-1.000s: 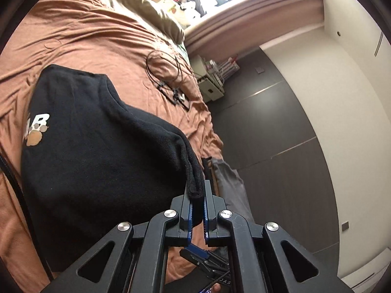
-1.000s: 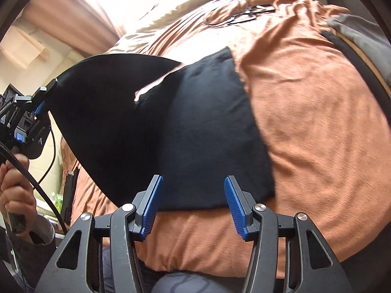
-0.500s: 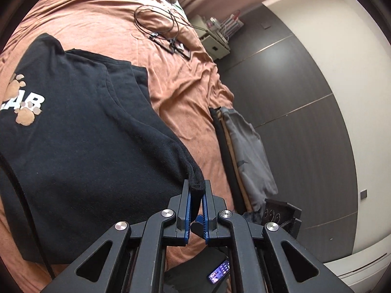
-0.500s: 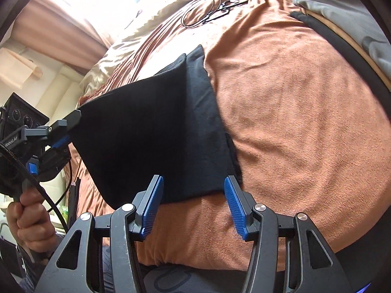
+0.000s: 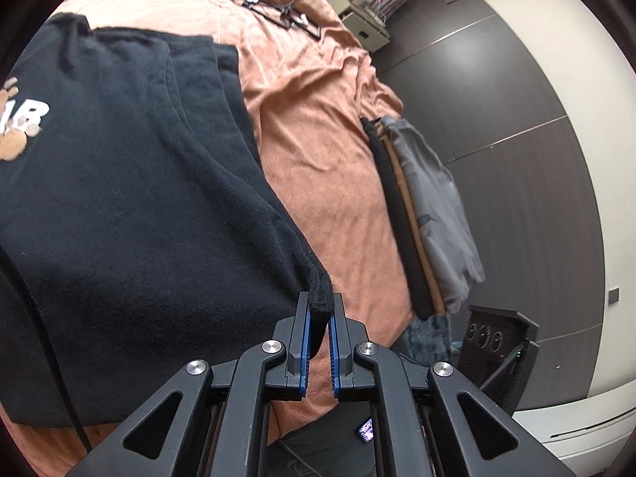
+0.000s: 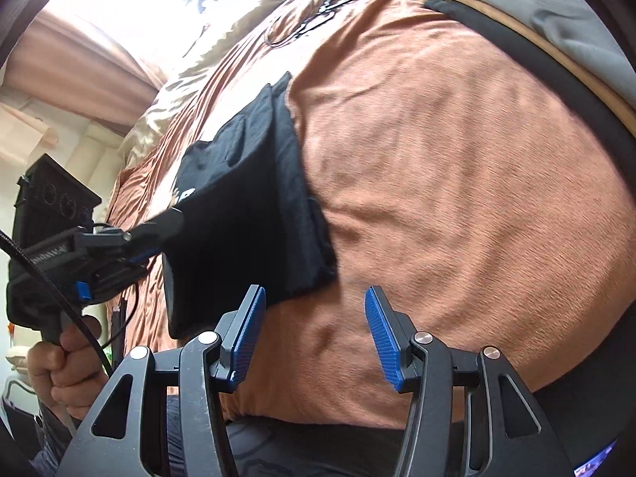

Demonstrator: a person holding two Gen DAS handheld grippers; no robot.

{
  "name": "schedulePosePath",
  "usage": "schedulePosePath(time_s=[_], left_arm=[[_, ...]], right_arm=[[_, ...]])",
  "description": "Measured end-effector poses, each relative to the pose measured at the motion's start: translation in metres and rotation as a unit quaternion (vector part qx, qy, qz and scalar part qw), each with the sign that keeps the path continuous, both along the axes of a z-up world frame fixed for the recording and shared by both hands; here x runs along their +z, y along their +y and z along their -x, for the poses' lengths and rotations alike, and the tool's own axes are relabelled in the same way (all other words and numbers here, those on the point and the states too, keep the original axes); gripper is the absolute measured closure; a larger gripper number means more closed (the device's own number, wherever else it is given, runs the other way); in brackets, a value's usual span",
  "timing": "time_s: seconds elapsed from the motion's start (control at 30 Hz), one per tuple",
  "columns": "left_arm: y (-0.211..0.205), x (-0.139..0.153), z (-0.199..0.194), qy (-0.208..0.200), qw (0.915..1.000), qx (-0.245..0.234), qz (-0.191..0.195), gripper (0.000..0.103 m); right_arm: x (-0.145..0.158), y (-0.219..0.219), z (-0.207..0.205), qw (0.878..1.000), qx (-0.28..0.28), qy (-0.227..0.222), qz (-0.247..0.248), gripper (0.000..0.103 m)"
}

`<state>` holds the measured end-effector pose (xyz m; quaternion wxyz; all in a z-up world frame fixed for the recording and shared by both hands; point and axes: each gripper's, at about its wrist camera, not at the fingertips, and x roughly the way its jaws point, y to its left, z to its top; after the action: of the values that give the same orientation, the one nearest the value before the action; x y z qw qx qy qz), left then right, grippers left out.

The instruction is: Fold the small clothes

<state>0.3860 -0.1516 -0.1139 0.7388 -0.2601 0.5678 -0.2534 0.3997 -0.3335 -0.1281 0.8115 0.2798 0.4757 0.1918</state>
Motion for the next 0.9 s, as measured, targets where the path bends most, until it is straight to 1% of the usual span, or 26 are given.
schedulePosePath(time_s=[0.2, 0.23, 0.3, 0.33, 0.37, 0.4, 0.43, 0.47, 0.5, 0.53, 0.63, 0.77, 0.9], left_arm=[[-0.017, -0.021, 0.001, 0.019, 0.9996, -0.014, -0.014, 0.097], [-0.020, -0.024, 0.000, 0.021, 0.9994, -0.018, -0.020, 0.097], [-0.027, -0.028, -0.002, 0.025, 0.9978, -0.035, -0.051, 0.095], [-0.029, -0.029, -0.002, 0.029, 0.9972, -0.040, -0.057, 0.090], [-0.029, -0.029, -0.003, 0.034, 0.9970, -0.046, -0.052, 0.076], [-0.028, -0.029, -0.005, 0.036, 0.9970, -0.050, -0.048, 0.069], [-0.023, -0.027, -0.005, 0.031, 0.9970, -0.049, -0.050, 0.054], [-0.018, -0.024, -0.004, 0.023, 0.9971, -0.043, -0.059, 0.046], [-0.007, -0.018, -0.004, 0.011, 0.9970, -0.033, -0.069, 0.045], [0.002, -0.016, -0.004, 0.008, 0.9971, -0.026, -0.071, 0.044], [0.037, -0.010, -0.006, 0.013, 0.9978, -0.003, -0.065, 0.044], [0.089, 0.000, -0.005, 0.003, 0.9962, 0.031, -0.082, 0.044], [0.140, 0.003, 0.000, 0.004, 0.9937, 0.068, -0.089, 0.044]], right_arm=[[-0.005, -0.013, 0.006, 1.000, -0.012, 0.005, -0.007, 0.053], [-0.006, -0.015, 0.006, 1.000, -0.013, 0.006, -0.008, 0.053], [-0.006, -0.017, 0.006, 1.000, -0.014, 0.008, -0.015, 0.053], [-0.005, -0.017, 0.005, 1.000, -0.013, 0.008, -0.017, 0.053], [-0.004, -0.016, 0.004, 1.000, -0.011, 0.007, -0.017, 0.053], [-0.002, -0.014, 0.003, 1.000, -0.008, 0.005, -0.018, 0.053], [0.000, -0.012, 0.001, 1.000, -0.005, 0.003, -0.020, 0.053], [0.000, -0.010, 0.000, 1.000, -0.001, 0.001, -0.022, 0.053], [0.001, -0.007, -0.002, 1.000, 0.004, -0.001, -0.025, 0.053], [0.001, -0.003, -0.005, 1.000, 0.008, -0.002, -0.026, 0.053], [-0.002, 0.008, -0.015, 0.999, 0.019, 0.002, -0.029, 0.053], [-0.009, 0.025, -0.030, 0.999, 0.034, 0.007, -0.041, 0.053], [-0.017, 0.035, -0.046, 0.998, 0.042, 0.018, -0.043, 0.053]])
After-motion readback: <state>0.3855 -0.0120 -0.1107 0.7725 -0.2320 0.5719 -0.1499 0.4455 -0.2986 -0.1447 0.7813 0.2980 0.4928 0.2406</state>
